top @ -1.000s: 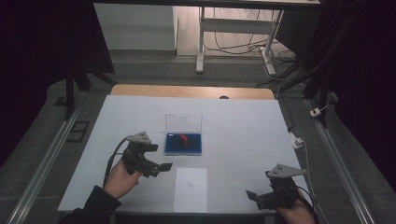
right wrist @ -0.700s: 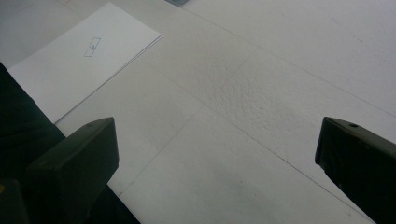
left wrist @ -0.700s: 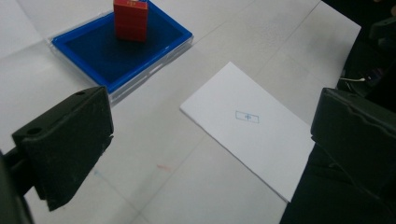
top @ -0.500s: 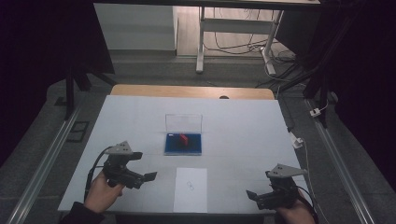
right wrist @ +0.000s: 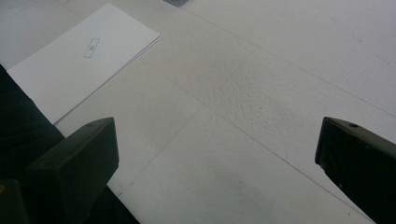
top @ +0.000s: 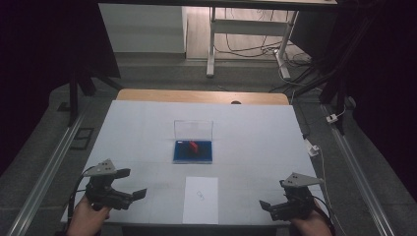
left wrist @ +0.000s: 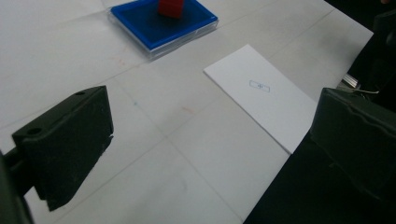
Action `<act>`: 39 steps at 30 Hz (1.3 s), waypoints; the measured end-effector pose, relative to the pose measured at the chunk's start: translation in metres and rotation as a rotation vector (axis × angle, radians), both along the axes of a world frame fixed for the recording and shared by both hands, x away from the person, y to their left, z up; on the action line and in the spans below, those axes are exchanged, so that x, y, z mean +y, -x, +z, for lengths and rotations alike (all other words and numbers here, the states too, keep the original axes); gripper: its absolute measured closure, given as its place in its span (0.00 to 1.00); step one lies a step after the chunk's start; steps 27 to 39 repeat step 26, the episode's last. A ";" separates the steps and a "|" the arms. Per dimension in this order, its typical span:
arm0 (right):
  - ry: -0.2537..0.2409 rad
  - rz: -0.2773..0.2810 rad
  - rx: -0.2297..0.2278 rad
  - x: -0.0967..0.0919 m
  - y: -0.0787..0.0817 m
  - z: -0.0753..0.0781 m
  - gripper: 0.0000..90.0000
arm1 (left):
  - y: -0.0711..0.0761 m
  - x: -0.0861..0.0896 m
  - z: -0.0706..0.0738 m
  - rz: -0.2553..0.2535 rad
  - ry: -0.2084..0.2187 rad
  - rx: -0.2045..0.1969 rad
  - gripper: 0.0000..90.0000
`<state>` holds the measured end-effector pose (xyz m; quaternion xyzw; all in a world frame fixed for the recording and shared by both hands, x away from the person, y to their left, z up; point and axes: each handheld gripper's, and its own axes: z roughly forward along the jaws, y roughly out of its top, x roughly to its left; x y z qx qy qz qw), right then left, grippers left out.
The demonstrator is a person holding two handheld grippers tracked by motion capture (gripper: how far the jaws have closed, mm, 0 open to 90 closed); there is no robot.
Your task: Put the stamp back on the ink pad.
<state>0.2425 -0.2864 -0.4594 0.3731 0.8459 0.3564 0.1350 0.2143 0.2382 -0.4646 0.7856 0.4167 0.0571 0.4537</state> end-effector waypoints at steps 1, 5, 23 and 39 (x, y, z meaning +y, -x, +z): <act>0.000 0.000 0.000 0.000 0.000 0.000 0.00 | 0.003 0.003 -0.001 0.008 -0.003 0.001 0.00; 0.002 -0.001 0.000 0.000 0.000 0.000 0.00 | 0.013 0.013 -0.004 0.050 -0.023 0.003 0.00; 0.007 -0.003 -0.003 0.000 0.001 0.000 0.00 | 0.032 0.029 -0.016 0.144 -0.115 0.051 0.00; 0.008 -0.004 -0.002 0.000 0.001 0.000 0.00 | 0.031 0.030 -0.016 0.143 -0.099 0.050 0.00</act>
